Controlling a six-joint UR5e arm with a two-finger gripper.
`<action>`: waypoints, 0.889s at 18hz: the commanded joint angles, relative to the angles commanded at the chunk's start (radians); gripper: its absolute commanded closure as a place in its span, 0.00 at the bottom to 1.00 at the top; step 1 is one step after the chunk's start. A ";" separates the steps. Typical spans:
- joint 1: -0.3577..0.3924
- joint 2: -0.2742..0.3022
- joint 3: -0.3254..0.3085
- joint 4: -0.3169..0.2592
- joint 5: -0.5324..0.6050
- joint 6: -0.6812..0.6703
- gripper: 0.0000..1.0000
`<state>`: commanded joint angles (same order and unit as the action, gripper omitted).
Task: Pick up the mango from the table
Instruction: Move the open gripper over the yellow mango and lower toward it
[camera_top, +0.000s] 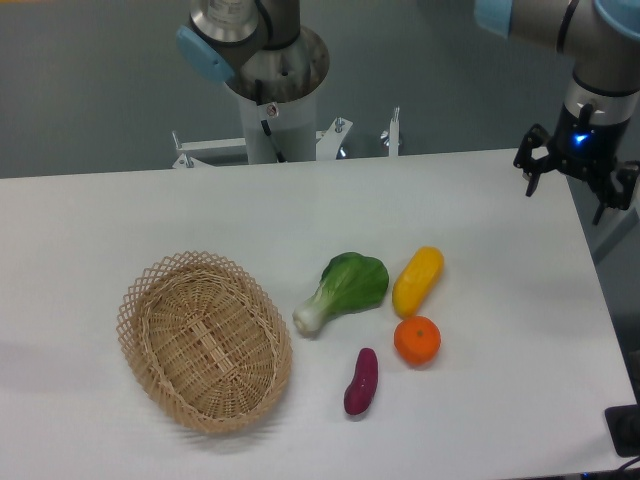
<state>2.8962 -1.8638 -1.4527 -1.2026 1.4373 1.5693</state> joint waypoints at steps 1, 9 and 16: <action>-0.002 0.000 -0.014 0.003 -0.009 0.000 0.00; 0.002 0.008 -0.037 0.009 -0.029 -0.027 0.00; -0.002 0.009 -0.116 0.116 -0.031 -0.121 0.00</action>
<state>2.8946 -1.8546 -1.5691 -1.0863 1.4067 1.4482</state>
